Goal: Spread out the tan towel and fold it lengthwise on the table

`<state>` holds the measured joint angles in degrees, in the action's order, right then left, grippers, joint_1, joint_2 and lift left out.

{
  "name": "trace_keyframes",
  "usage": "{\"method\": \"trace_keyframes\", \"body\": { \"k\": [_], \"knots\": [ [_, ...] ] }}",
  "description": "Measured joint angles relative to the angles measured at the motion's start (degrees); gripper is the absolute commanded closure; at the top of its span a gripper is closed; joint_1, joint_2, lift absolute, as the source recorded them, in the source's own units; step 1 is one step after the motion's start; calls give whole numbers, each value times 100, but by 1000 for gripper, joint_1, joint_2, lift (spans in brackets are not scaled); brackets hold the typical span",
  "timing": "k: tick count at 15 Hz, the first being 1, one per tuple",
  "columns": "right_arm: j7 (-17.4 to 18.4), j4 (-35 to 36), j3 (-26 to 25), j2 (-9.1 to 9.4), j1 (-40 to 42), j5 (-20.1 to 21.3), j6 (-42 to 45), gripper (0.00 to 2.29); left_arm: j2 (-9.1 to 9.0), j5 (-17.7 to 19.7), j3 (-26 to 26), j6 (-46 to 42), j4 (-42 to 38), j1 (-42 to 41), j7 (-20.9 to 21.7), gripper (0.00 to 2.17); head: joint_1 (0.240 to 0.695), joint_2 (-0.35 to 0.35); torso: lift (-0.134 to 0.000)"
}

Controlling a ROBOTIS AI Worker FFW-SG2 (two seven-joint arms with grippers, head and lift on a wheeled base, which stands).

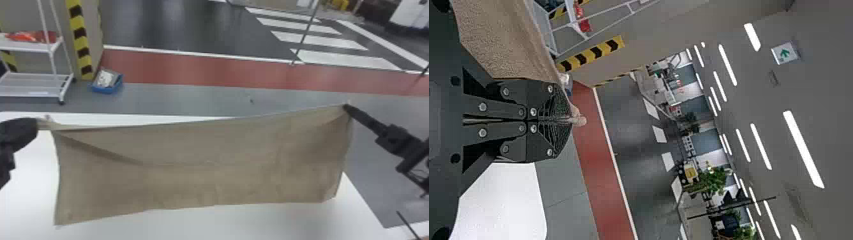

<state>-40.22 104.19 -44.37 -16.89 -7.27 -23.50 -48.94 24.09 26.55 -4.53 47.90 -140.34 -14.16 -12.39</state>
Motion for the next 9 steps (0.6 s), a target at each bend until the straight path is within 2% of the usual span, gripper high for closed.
{"method": "trace_keyframes", "body": {
  "k": [4,6,9],
  "knots": [
    [-5,-206,-322,2,12,-367,40,1325,24,303,-528,552,-317,-137,-93,1538,617,-273,-124],
    [1,-206,-113,78,4,-326,108,1325,68,356,-656,734,-368,-155,-84,1541,622,-256,-124],
    [135,-341,375,361,-278,32,504,1325,106,455,-640,576,152,155,18,1541,612,-188,-124]
  ]
}}
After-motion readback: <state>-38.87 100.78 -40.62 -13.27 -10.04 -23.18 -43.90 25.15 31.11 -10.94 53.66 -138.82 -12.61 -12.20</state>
